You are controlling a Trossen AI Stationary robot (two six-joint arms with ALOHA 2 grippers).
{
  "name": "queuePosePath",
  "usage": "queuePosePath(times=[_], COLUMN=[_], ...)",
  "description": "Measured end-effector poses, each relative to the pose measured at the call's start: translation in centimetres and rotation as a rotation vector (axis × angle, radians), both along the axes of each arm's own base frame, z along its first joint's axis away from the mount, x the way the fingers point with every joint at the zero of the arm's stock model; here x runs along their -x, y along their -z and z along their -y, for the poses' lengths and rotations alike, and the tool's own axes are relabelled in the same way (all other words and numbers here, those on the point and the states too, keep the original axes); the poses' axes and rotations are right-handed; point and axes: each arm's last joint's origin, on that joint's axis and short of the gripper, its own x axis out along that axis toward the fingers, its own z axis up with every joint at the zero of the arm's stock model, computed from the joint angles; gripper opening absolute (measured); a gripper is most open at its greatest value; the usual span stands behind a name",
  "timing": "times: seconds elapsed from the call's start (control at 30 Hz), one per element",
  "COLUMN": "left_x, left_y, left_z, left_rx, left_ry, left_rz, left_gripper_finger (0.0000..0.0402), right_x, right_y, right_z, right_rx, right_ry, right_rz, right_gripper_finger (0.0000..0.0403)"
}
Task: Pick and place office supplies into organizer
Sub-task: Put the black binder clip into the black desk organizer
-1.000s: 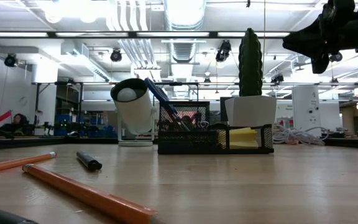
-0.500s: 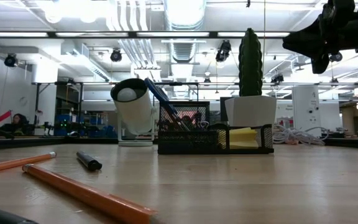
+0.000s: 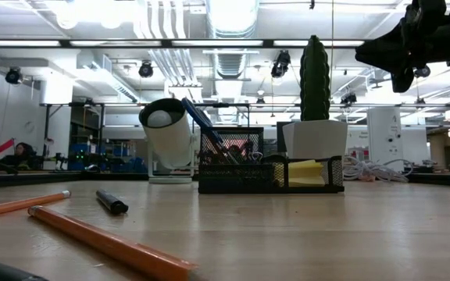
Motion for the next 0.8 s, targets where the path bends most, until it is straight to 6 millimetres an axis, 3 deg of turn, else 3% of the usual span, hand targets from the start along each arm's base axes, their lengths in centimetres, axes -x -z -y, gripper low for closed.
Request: queuePosePath(times=[0.17,0.57,0.8], left_x=[0.0,0.0,-1.2], left_y=[-0.1,-1.2,-3.1], left_z=[0.0,-0.4,-2.5], left_rx=[0.009,0.047,0.038], left_ry=[0.001,0.000,-0.012], left_rz=[0.002,0.023,0.139], left_gripper_finger=[0.0007,0.0001,0.0001], right_x=[0.0,0.0,0.0], right_y=[0.0,0.0,0.0], right_z=[0.0,0.0,0.0], right_rx=[0.000,0.000,0.000], right_ry=[0.000,0.000,0.000], right_rz=[0.000,0.001,0.001], right_gripper_finger=[0.0054,0.0054,0.0054])
